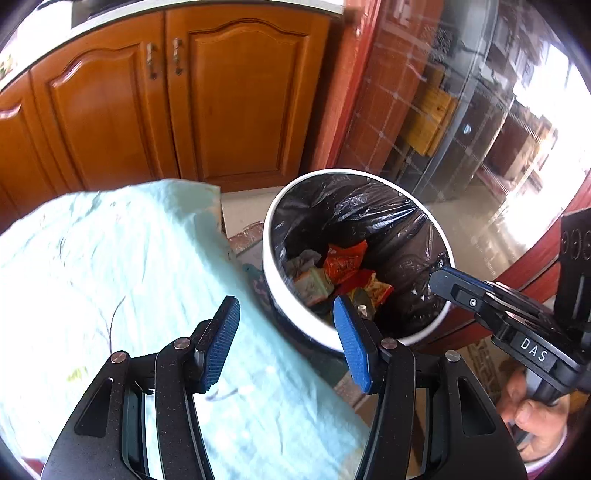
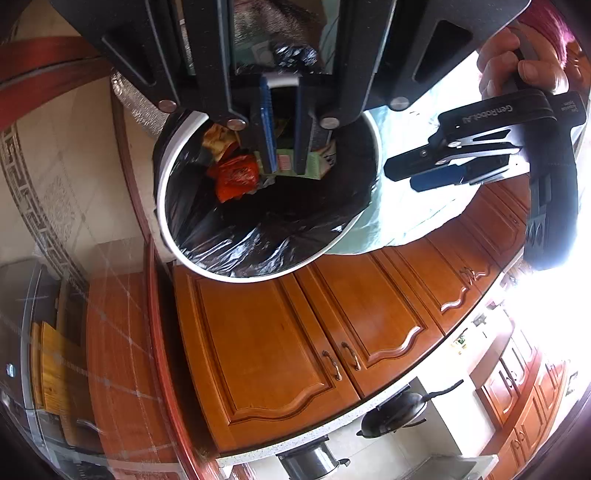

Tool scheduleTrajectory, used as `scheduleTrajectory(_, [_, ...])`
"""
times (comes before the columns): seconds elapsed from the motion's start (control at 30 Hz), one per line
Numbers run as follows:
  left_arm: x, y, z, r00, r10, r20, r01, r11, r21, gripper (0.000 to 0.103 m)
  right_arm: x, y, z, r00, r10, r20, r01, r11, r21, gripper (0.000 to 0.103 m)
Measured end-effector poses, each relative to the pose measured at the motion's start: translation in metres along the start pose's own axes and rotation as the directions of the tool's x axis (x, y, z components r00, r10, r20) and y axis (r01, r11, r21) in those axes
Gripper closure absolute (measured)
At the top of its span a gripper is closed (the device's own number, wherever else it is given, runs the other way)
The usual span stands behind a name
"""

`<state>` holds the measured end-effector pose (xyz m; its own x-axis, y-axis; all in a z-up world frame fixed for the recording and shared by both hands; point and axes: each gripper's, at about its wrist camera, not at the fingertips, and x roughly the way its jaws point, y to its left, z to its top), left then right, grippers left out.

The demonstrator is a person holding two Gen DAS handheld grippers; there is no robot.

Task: Collect trash
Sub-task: 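Move both open tools back over the table toward the foam block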

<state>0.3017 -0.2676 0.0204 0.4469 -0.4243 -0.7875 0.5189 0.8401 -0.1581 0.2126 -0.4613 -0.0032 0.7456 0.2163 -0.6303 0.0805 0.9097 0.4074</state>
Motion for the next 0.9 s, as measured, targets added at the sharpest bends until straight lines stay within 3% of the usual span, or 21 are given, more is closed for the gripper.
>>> scheduleTrajectory(0.1, [-0.013, 0.012, -0.020, 1.000, -0.003, 0.012, 0.003, 0.999, -0.039, 0.050, -0.004, 0.007, -0.011, 1.000, 0.021, 0.008, -0.021, 1.000, 0.019, 0.063])
scheduleTrajectory(0.3, [-0.037, 0.031, -0.053, 1.000, -0.005, 0.029, 0.007, 0.996, -0.090, 0.050, -0.011, 0.025, -0.034, 0.997, 0.073, 0.007, -0.073, 0.996, 0.047, 0.052])
scheduleTrajectory(0.37, [-0.046, 0.037, -0.063, 0.999, 0.007, 0.039, -0.003, 0.994, -0.106, 0.050, -0.014, 0.031, -0.041, 0.996, 0.083, 0.012, -0.084, 0.994, 0.063, 0.043])
scheduleTrajectory(0.43, [-0.055, 0.044, -0.073, 0.999, 0.009, 0.046, -0.004, 0.992, -0.126, 0.049, -0.018, 0.038, -0.049, 0.995, 0.097, 0.025, -0.098, 0.993, 0.071, 0.026])
scheduleTrajectory(0.67, [-0.085, 0.068, -0.113, 0.995, 0.066, 0.073, -0.052, 0.982, -0.180, 0.046, -0.024, 0.077, -0.073, 0.992, 0.123, 0.026, -0.123, 0.992, 0.002, 0.020])
scheduleTrajectory(0.9, [-0.122, 0.099, -0.151, 0.985, 0.142, 0.101, -0.114, 0.964, -0.242, 0.044, -0.019, 0.111, -0.093, 0.986, 0.165, -0.026, -0.166, 0.985, -0.037, 0.019])
